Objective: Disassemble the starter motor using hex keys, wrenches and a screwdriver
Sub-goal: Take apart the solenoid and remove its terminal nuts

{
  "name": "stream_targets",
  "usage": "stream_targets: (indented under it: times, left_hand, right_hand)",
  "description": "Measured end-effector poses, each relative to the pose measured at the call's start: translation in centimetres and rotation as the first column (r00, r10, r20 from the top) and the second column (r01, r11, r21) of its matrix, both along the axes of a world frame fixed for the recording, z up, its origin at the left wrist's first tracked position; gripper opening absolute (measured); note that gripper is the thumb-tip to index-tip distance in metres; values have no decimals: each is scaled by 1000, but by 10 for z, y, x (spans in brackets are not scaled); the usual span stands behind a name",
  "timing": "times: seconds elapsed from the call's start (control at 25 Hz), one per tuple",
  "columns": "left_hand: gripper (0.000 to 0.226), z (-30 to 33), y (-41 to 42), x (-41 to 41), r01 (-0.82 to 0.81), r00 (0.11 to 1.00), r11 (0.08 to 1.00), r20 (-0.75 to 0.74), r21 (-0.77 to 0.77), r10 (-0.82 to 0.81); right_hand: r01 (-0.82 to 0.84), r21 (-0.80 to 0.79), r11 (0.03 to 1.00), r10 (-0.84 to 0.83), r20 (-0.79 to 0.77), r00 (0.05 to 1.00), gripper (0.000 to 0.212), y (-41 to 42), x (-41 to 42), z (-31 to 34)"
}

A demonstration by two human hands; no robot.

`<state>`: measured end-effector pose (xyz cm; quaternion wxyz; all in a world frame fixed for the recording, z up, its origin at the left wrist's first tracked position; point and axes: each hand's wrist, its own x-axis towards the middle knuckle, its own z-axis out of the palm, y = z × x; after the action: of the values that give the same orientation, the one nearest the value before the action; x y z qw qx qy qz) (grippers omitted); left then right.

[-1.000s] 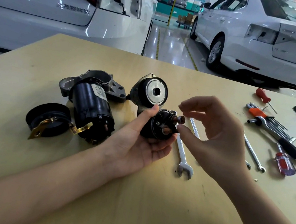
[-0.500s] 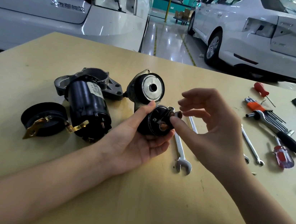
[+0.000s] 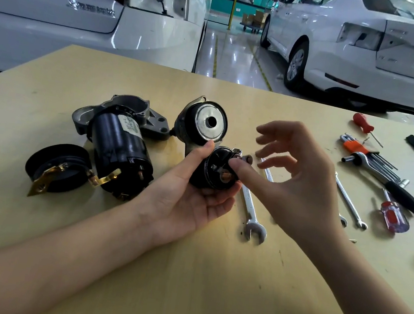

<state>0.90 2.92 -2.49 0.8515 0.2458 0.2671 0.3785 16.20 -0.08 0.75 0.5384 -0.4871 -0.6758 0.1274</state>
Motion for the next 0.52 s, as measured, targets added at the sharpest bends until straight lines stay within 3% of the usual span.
stream_targets:
  times: [0.16,0.36,0.52]
  left_hand:
    - [49,0,0,0,1,1000,1000,9,2,-1]
    - [43,1,0,0,-4,1000,1000,1,4,4]
    - [42,1,-1,0,-2,1000,1000,4,2,2]
  right_hand:
    - [0,-16,1000,-1,-13,1000,30,0,-3,-2]
    - [-118,12,993,118,24,993,38,0,-2,-1]
    - [-58,-23,998,58,-6,998,27,1,0,-1]
